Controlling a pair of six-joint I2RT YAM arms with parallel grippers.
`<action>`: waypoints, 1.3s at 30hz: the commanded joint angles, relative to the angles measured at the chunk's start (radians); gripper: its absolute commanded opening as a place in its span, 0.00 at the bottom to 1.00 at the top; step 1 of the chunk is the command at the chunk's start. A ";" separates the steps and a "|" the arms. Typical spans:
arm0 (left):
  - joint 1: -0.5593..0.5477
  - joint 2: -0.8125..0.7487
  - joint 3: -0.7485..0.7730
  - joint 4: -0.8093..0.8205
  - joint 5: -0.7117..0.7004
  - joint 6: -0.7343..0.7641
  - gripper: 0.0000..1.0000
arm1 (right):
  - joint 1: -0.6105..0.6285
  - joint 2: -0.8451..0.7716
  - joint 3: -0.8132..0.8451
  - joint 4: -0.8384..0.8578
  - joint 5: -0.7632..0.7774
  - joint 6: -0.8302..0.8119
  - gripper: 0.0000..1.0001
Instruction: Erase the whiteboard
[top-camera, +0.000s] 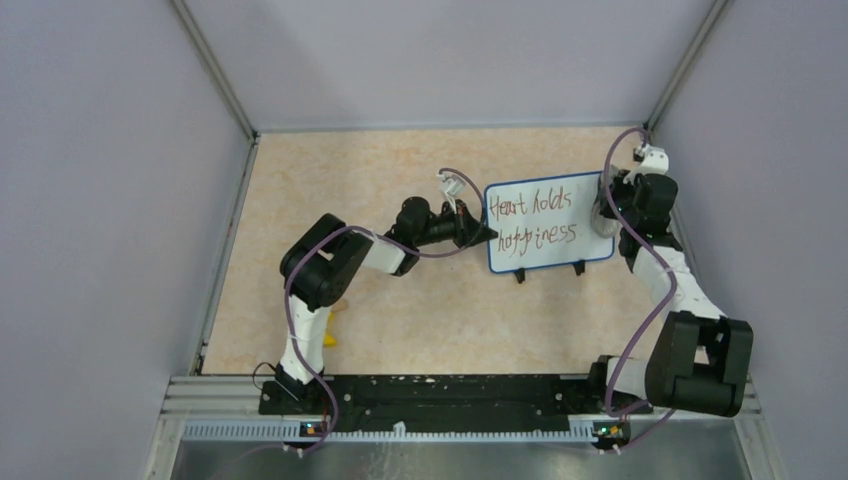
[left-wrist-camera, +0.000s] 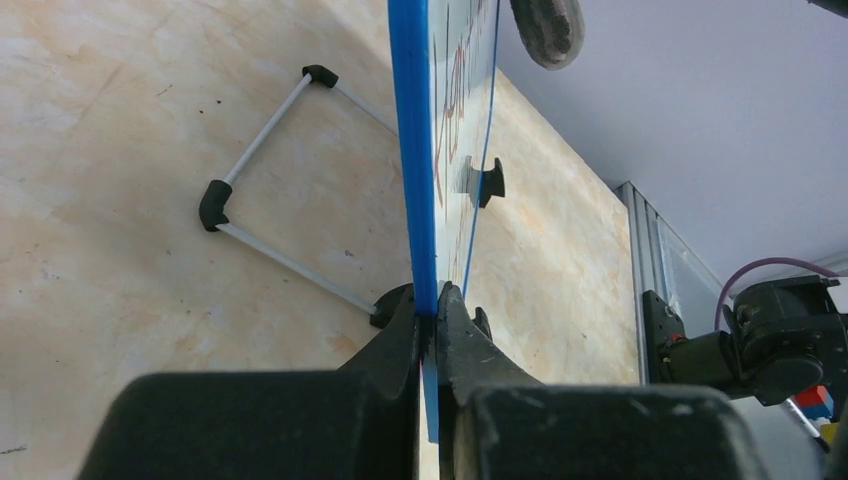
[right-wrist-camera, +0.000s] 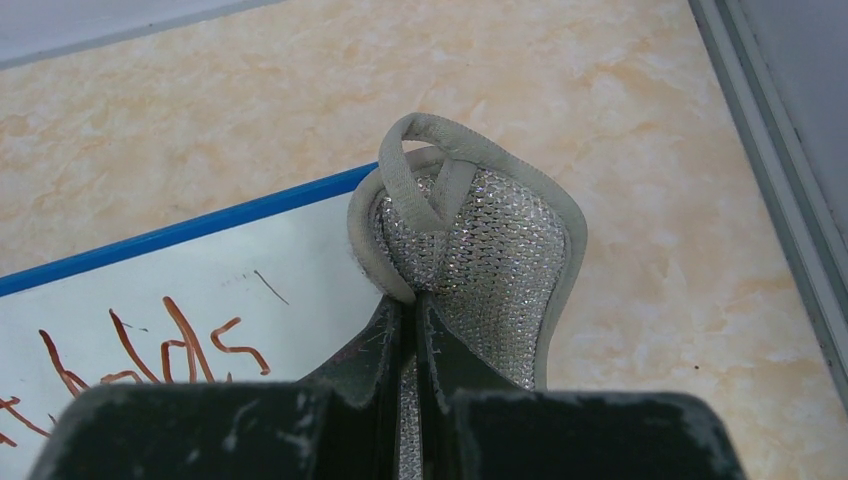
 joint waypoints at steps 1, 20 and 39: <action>0.003 -0.023 0.041 -0.206 -0.097 0.137 0.00 | 0.041 0.037 0.034 0.072 -0.051 -0.053 0.00; 0.002 -0.029 0.049 -0.296 -0.135 0.196 0.00 | 0.443 0.140 0.013 0.142 -0.055 -0.162 0.00; 0.002 -0.050 0.028 -0.320 -0.161 0.229 0.00 | 0.415 0.150 -0.008 0.234 -0.035 0.022 0.00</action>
